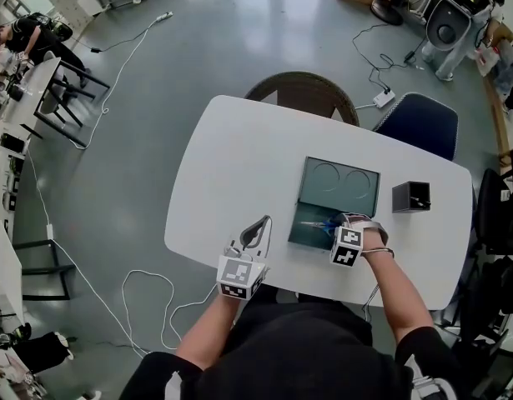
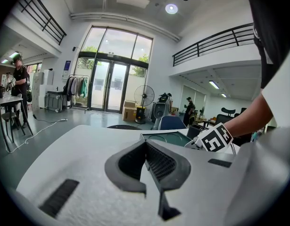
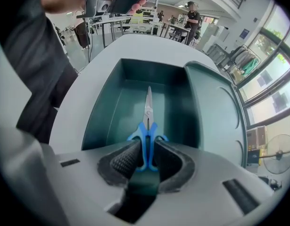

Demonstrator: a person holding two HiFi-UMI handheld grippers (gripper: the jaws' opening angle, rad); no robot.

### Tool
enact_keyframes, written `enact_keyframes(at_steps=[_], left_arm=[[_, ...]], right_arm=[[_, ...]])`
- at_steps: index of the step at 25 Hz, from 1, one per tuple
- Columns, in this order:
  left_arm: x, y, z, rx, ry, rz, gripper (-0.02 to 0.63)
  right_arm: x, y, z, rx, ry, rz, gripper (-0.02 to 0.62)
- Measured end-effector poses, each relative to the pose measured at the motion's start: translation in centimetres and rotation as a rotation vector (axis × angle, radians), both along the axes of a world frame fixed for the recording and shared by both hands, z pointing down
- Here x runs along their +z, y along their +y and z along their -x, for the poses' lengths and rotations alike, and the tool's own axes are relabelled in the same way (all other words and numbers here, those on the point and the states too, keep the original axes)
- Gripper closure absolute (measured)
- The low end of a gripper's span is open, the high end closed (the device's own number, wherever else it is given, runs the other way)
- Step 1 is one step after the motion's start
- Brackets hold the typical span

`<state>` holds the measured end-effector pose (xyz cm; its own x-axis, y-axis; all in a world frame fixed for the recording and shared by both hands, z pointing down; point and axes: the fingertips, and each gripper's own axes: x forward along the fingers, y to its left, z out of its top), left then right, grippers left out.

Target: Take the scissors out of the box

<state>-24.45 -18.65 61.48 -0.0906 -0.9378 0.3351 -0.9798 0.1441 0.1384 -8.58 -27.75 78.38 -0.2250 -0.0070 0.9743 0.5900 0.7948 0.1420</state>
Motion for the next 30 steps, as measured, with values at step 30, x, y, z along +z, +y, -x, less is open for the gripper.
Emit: enact_keyframes(at_steps=[30], left_arm=[[-2.0, 0.0, -2.9, 0.05, -0.018, -0.012, 0.598]], right_arm=[[-8.6, 1.1, -0.7, 0.112, -0.31, -0.07, 0.508]])
